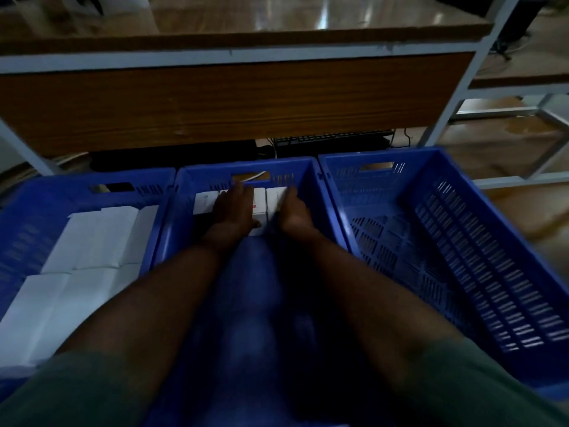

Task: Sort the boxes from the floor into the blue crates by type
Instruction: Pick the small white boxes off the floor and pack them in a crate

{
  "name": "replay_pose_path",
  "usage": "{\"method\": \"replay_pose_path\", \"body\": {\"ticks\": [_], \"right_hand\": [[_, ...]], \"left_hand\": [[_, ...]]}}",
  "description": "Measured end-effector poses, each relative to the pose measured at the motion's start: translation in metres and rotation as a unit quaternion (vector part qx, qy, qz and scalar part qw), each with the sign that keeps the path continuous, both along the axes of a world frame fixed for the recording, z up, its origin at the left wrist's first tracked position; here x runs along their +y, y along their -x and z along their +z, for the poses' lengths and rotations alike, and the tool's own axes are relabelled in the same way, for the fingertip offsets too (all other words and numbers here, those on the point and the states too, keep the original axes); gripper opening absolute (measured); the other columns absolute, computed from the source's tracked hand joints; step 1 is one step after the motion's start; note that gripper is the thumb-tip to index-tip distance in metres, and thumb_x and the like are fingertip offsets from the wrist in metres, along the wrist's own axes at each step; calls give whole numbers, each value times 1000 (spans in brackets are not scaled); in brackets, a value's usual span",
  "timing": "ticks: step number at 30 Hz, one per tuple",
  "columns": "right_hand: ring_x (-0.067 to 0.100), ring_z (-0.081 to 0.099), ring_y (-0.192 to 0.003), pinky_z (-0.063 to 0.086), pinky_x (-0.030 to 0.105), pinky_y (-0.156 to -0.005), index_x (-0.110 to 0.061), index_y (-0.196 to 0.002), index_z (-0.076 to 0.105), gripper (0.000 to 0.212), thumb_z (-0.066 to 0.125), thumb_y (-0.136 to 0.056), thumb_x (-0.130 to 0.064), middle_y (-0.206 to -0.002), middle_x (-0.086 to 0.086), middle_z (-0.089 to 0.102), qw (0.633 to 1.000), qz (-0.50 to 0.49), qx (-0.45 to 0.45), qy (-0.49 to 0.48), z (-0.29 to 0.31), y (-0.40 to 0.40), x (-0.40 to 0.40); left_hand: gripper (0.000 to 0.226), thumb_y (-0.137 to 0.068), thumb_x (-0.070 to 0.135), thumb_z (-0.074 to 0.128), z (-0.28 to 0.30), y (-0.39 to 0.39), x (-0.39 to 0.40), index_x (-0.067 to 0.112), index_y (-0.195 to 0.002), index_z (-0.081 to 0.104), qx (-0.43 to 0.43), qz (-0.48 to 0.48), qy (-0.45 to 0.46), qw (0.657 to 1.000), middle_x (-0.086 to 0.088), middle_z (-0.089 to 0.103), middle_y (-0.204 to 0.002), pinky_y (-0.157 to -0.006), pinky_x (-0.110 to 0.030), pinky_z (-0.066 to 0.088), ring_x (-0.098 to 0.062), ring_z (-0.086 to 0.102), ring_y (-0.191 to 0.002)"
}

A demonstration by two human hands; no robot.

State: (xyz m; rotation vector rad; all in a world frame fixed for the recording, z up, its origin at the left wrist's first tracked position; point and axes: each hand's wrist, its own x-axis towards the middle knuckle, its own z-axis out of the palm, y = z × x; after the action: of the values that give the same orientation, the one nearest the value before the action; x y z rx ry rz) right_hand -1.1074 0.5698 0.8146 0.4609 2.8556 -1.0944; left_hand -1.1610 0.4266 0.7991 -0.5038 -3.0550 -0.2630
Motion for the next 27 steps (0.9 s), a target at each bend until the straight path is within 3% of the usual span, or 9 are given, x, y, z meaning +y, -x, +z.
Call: {"method": "replay_pose_path", "body": {"ticks": [2, 4, 6, 8, 10, 12, 14, 20, 27], "right_hand": [[39, 59, -119, 47, 42, -97, -6, -136, 38, 41, 52, -98, -6, -129, 22, 59, 996, -65, 3, 65, -9, 1, -4], [36, 62, -117, 50, 40, -95, -11, -130, 41, 42, 59, -93, -4, -127, 17, 62, 985, -117, 19, 128, -23, -1, -10], [29, 62, -119, 47, 29, -91, -15, -133, 45, 49, 65, -90, -3, -129, 11, 64, 970, -146, 49, 189, -35, -8, -16], [23, 59, -122, 40, 23, -92, -18, -142, 45, 61, 70, -88, -5, -135, 7, 62, 957, -156, 78, 233, -47, -14, -21], [17, 55, -124, 38, 24, -97, -19, -147, 41, 76, 78, -82, -9, -140, 5, 58, 952, -150, 96, 247, -57, -15, -25], [8, 48, -120, 39, 25, -102, -21, -149, 36, 91, 87, -73, -12, -142, 2, 55, 950, -143, 105, 257, -64, -11, -31], [6, 47, -122, 42, 30, -107, -22, -146, 34, 100, 92, -65, -12, -140, 0, 53, 947, -146, 113, 262, -70, -6, -35], [4, 45, -119, 39, 25, -103, -18, -141, 35, 89, 88, -70, -8, -134, -4, 53, 942, -155, 127, 269, -76, 3, -36], [8, 46, -124, 41, 35, -110, -21, -144, 31, 95, 89, -70, -10, -139, -1, 51, 944, -136, 118, 278, -79, 7, -31]], "left_hand": [[76, -86, 40, 73, -11, 6, 3, 19, -149, 35, 6, -7, -33, 999, -13, 40, -146, -97, -47, 53, -36, 48, -125], [57, -94, 42, 59, -23, 11, 4, 28, -145, 39, 78, 2, -15, 997, -10, 48, -134, -80, -47, 60, -33, 52, -115], [55, -92, 35, 64, -28, 9, 3, 20, -141, 46, 60, 8, -11, 998, -13, 49, -133, -93, -46, 51, -35, 49, -118], [71, -83, 31, 78, -29, 8, 4, 10, -143, 46, 59, 1, 15, 998, -17, 48, -136, -99, -45, 42, -37, 47, -121], [83, -72, 30, 87, -29, 4, 3, 8, -142, 49, 66, -10, 37, 997, -17, 52, -132, -95, -45, 45, -37, 51, -115], [77, -68, 22, 88, -38, 5, 0, 8, -136, 55, 105, -2, 74, 992, -17, 58, -124, -86, -43, 50, -37, 58, -103], [67, -74, 14, 81, -47, 5, -2, 8, -136, 55, 156, -12, 85, 984, -19, 59, -126, -87, -44, 52, -38, 59, -102], [87, -71, 18, 78, -56, 3, -4, 11, -149, 40, 142, -21, 71, 987, -19, 47, -142, -104, -53, 41, -40, 49, -122], [91, -65, 20, 83, -60, 3, -1, 11, -146, 42, 153, -5, 68, 986, -15, 51, -137, -106, -51, 41, -36, 49, -119]]}}
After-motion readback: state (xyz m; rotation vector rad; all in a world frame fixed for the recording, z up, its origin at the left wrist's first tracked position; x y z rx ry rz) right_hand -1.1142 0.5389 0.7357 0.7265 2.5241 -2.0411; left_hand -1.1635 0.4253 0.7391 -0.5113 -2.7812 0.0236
